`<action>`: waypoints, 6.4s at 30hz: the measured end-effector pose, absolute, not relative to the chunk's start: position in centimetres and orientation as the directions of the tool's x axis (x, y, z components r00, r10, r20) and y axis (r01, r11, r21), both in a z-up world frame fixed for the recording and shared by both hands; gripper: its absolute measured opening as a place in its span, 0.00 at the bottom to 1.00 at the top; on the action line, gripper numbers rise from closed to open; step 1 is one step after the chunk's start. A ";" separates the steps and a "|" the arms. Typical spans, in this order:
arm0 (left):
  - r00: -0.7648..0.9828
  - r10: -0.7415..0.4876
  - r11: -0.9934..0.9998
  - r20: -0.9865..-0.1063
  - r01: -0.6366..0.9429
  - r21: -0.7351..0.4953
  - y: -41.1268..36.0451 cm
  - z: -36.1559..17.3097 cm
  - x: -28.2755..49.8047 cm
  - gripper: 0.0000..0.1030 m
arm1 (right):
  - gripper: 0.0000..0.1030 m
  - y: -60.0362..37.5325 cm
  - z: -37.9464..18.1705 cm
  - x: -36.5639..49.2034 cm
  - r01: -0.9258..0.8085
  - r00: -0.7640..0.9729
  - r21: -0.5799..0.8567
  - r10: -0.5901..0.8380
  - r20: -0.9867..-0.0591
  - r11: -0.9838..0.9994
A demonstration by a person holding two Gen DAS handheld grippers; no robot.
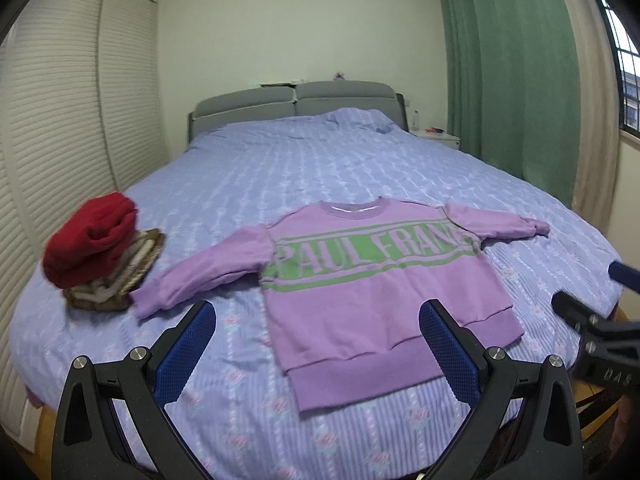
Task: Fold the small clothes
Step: 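Grasp the sweatshirt sleeve cuff with the right gripper and lift it, then carry the cuff across the sweatshirt body and release it near the collar, then grasp the folded sleeve cuff with the left gripper and lay it flat, then move the left gripper to the other sleeve cuff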
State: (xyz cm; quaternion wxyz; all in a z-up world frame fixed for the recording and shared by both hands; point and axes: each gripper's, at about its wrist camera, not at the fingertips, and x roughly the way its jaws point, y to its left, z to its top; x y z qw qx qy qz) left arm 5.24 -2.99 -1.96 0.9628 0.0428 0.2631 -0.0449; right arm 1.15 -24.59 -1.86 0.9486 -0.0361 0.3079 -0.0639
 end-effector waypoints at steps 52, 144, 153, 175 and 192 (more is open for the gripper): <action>0.679 -0.241 0.915 -0.694 0.397 0.070 -31.5 -8.1 35.7 1.00 | 0.44 -57.3 -14.4 28.8 0.513 0.682 0.333 -0.141 -0.717 0.791; 0.562 -0.538 0.843 -0.628 0.352 -0.407 -8.2 -2.6 39.9 0.13 | 0.57 -34.3 -12.4 29.8 0.104 0.726 0.075 -0.024 -0.688 0.992; 0.564 -0.500 0.864 -0.657 0.278 -0.419 -4.1 -5.7 36.8 0.12 | 0.57 -33.6 -11.8 30.5 0.128 0.699 -0.116 -0.172 -0.694 0.985; 0.510 -0.443 0.896 -0.737 0.221 -0.386 -2.6 -13.0 35.1 0.11 | 0.57 -34.1 -13.7 29.4 0.126 0.639 -0.099 -0.157 -0.753 0.987; 0.582 -0.158 0.986 -0.798 0.141 -0.092 -2.1 -10.5 32.3 0.50 | 0.57 -33.5 -13.5 27.1 0.138 0.598 -0.180 -0.227 -0.769 0.974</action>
